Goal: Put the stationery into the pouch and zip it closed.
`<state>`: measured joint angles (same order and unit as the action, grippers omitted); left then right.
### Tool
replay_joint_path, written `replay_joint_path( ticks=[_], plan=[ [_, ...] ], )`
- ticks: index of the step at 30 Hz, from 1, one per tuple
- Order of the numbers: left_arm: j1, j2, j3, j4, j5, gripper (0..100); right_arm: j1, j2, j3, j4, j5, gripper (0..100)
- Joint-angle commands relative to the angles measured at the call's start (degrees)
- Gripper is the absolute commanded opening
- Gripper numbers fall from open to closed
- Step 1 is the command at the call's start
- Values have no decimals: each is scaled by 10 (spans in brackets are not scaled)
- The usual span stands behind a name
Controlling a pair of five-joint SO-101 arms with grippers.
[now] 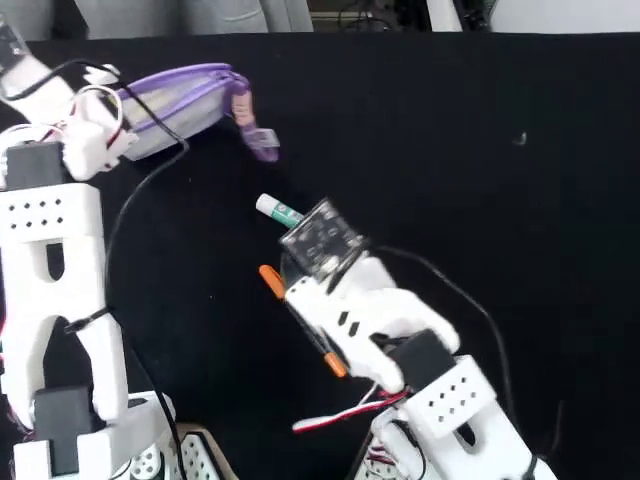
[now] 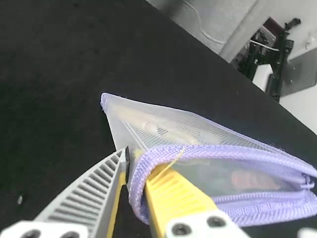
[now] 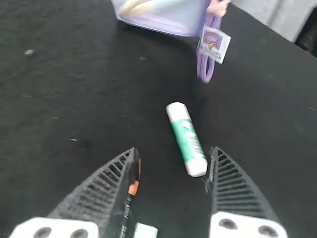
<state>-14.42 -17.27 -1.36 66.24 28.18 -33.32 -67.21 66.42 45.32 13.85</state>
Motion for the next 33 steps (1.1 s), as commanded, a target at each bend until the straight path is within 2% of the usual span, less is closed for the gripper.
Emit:
replay_joint_path(
  ticks=[1,11,19,26,33],
  plan=[
    [-7,16,-13,-16,-4,28,-29,22,14,-53,1,221],
    [-7,156,-182,105,-6,28,-30,262,-67,-84,-23,221],
    [-7,248,-284,158,-25,28,-32,464,-170,-83,-23,221],
    [-7,272,-316,178,-25,28,-53,554,-221,-83,-19,109],
    [-7,276,-317,178,-25,28,-65,636,-262,-82,-19,159]
  ],
)
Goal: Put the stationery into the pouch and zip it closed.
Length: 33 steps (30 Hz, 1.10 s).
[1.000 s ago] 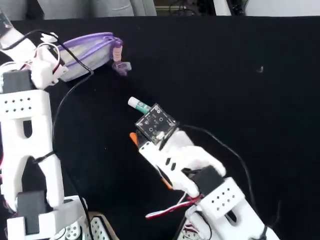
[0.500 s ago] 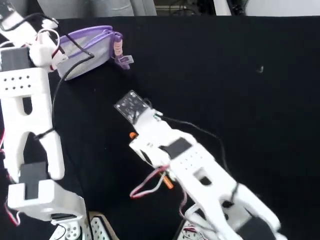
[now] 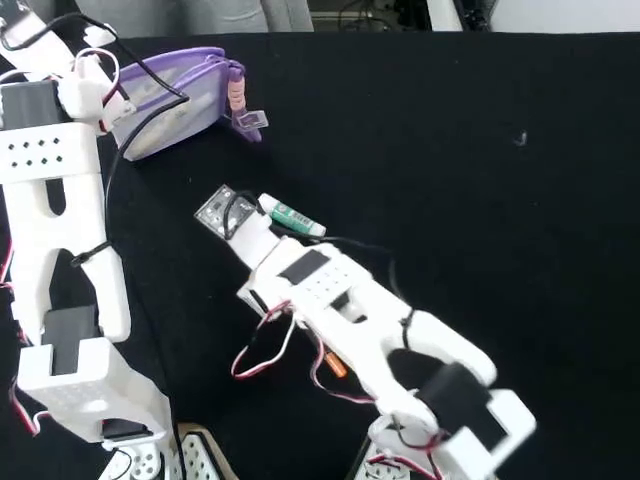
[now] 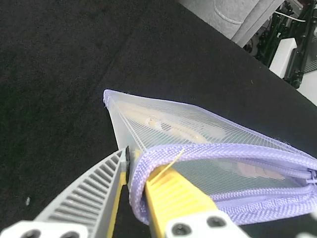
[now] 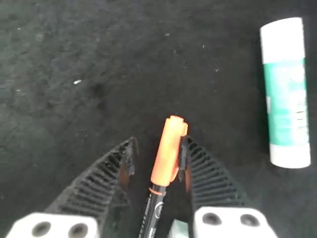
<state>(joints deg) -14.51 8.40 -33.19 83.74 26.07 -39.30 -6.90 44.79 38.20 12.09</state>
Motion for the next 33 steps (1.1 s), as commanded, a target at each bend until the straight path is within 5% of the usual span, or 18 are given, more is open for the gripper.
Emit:
replay_joint_path(
  ticks=[1,11,16,21,28,33],
  plan=[
    [-6,19,2,4,-4,28,-4,47,-54,-10,-2,158],
    [-7,19,3,4,-4,29,8,144,-162,75,-4,156],
    [-6,19,4,4,-4,29,13,171,-196,105,-5,17],
    [-4,18,4,4,-4,29,18,173,-197,106,-2,11],
    [10,14,-14,8,-4,29,91,146,-205,140,-5,11],
    [51,14,-91,88,-4,29,136,61,-170,149,-4,11]
  ],
)
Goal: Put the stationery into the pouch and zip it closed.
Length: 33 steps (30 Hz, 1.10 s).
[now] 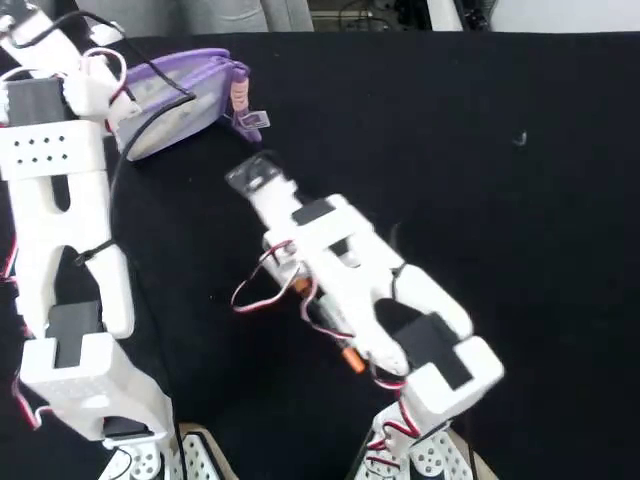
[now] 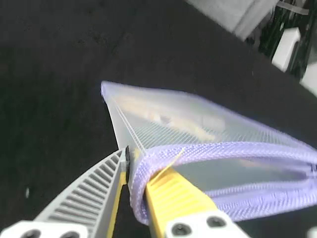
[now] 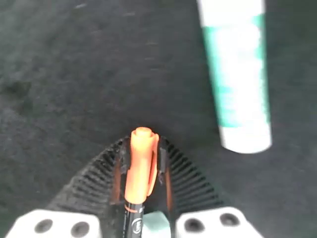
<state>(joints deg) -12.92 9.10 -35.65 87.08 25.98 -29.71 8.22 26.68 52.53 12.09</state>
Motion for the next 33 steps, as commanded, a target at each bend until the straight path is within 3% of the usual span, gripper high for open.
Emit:
replay_joint_path(
  ticks=[1,5,15,29,33],
  plan=[
    [44,7,-85,72,-4,29,49,-116,22,5,-3,11],
    [86,10,-149,136,-4,29,77,-224,70,3,-2,11],
    [146,7,-167,137,-4,28,141,-448,202,-83,-1,11],
    [138,13,-120,136,-15,29,157,-642,247,-267,-6,12],
    [138,13,-109,135,-16,29,156,-656,246,-365,-77,12]
  ],
)
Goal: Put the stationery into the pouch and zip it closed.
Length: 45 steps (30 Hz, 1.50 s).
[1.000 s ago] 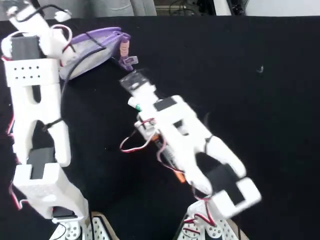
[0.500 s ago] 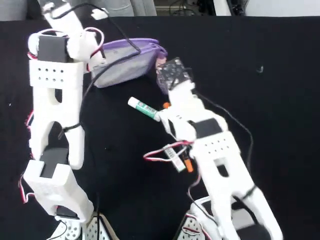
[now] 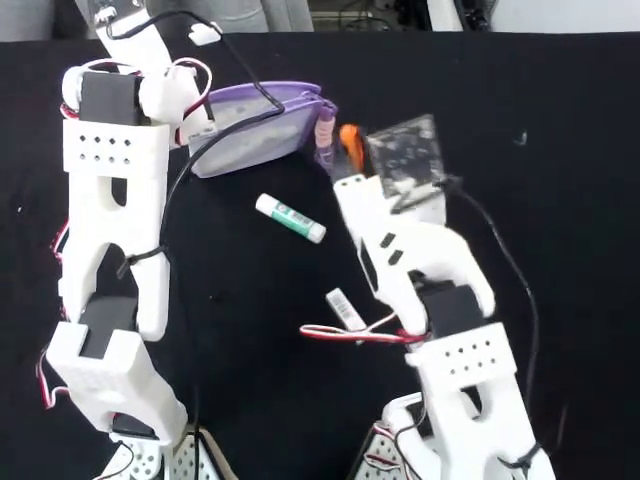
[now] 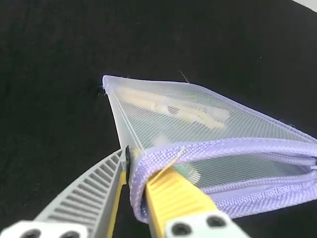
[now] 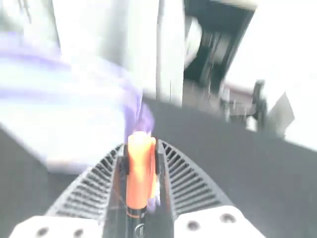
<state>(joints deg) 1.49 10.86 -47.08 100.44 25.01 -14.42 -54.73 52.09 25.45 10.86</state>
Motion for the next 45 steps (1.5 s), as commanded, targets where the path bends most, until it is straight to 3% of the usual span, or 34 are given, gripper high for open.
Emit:
replay_joint_path(
  ticks=[1,8,17,25,33,45],
  plan=[
    [-7,-4,7,2,-6,29,4,-27,-8,-116,-84,12],
    [-7,-4,7,2,-15,29,-10,-30,-19,-197,-98,12],
    [-2,-4,44,-38,-25,29,-33,-30,-116,-201,-104,11],
    [58,-4,50,-47,-25,29,47,-95,-84,-228,-244,11],
    [114,-9,28,-42,-21,29,72,-230,-39,-224,-249,11],
    [132,-11,-36,-12,-1,29,60,-237,1,-265,-253,11]
  ],
)
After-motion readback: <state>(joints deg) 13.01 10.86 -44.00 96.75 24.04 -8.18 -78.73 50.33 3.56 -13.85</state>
